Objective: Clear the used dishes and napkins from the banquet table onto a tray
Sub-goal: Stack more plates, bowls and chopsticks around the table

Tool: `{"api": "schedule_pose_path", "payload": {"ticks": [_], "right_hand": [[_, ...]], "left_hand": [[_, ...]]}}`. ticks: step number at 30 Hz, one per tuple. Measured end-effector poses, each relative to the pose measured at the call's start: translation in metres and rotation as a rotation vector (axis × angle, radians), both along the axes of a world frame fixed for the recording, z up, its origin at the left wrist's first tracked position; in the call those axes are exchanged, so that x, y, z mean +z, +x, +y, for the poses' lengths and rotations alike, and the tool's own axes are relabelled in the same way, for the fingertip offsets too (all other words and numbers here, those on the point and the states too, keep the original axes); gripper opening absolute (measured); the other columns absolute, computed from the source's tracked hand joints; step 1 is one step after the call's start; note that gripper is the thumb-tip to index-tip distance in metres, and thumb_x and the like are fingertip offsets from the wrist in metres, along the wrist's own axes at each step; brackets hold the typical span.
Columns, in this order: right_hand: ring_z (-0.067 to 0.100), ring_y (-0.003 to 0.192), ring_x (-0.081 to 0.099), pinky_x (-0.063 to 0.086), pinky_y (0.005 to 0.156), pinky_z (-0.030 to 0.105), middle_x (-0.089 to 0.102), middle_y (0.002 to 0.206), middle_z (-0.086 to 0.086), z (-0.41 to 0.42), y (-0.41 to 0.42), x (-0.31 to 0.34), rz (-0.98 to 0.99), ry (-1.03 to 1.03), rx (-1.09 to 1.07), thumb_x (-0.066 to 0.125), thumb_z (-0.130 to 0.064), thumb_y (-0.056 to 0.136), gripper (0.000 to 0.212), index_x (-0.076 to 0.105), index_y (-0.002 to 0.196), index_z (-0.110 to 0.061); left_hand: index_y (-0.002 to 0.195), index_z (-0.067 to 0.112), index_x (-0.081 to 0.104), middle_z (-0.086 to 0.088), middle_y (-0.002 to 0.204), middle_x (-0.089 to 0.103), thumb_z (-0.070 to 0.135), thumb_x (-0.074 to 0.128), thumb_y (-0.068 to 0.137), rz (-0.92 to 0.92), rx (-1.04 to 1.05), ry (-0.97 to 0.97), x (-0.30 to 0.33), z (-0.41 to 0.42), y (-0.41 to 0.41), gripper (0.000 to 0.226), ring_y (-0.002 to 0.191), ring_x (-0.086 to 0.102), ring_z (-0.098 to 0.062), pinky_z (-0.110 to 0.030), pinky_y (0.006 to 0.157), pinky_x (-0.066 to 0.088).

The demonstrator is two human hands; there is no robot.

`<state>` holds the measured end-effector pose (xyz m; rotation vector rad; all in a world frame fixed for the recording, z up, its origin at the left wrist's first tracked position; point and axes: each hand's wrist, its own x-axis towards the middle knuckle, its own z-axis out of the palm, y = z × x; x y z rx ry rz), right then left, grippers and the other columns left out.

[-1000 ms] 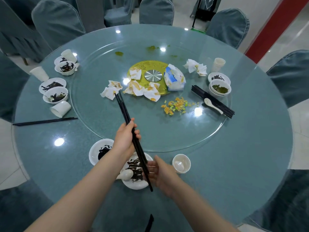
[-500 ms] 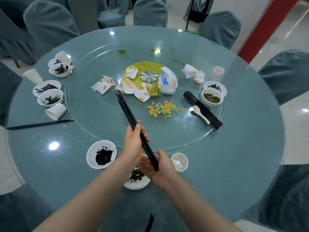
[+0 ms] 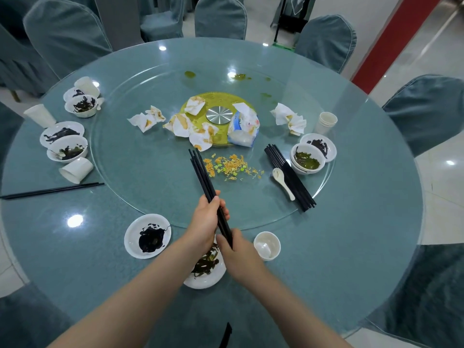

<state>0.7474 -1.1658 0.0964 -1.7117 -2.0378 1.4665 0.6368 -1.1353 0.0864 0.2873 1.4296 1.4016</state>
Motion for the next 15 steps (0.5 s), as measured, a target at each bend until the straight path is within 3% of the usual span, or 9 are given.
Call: {"api": "schedule_pose_path", "payload": {"ticks": [3,6,10,13,15], "right_hand": [[0.022,0.075,0.053,0.039,0.064,0.034,0.055,0.082,0.0,0.003,0.005,-0.004,-0.096,0.1,0.05,0.036,-0.04,0.101,0.026,0.042,0.094,-0.015],[0.017,0.066,0.048,0.037,0.061,0.033,0.047,0.071,-0.007,0.009,0.011,-0.005,-0.119,0.137,0.075,0.036,-0.038,0.102,0.026,0.043,0.09,-0.016],[0.014,0.066,0.048,0.036,0.059,0.031,0.048,0.071,-0.009,0.014,0.026,-0.002,-0.059,0.098,0.137,0.037,-0.038,0.102,0.025,0.043,0.086,-0.018],[0.008,0.066,0.043,0.037,0.066,0.03,0.047,0.073,-0.01,0.012,0.037,0.0,-0.013,0.024,0.198,0.039,-0.04,0.101,0.029,0.037,0.076,-0.025],[0.011,0.068,0.044,0.04,0.07,0.033,0.05,0.076,-0.006,0.008,0.043,-0.004,0.034,-0.06,0.206,0.04,-0.044,0.1,0.031,0.039,0.078,-0.022]], "left_hand": [[0.122,0.011,0.048,-0.003,0.082,0.052,0.014,0.037,0.104,-0.025,-0.024,0.001,0.0,0.002,0.003,0.021,0.074,0.052,-0.017,-0.033,0.078,0.051],[0.121,0.006,0.047,-0.006,0.085,0.055,0.011,0.038,0.103,-0.078,-0.033,0.001,0.001,0.005,0.002,0.02,0.074,0.056,-0.019,-0.033,0.076,0.053],[0.124,0.006,0.042,-0.011,0.106,0.064,0.009,0.045,0.1,-0.048,-0.015,0.039,0.004,0.015,-0.012,0.023,0.081,0.065,-0.02,-0.034,0.078,0.058],[0.131,0.014,0.034,-0.008,0.115,0.061,0.003,0.049,0.098,0.038,0.104,0.105,0.007,0.031,-0.037,0.038,0.079,0.067,-0.02,-0.029,0.064,0.059],[0.146,0.024,0.021,-0.005,0.115,0.057,0.001,0.05,0.096,0.089,0.165,0.139,0.009,0.039,-0.054,0.062,0.079,0.065,-0.019,-0.03,0.067,0.059]]}}
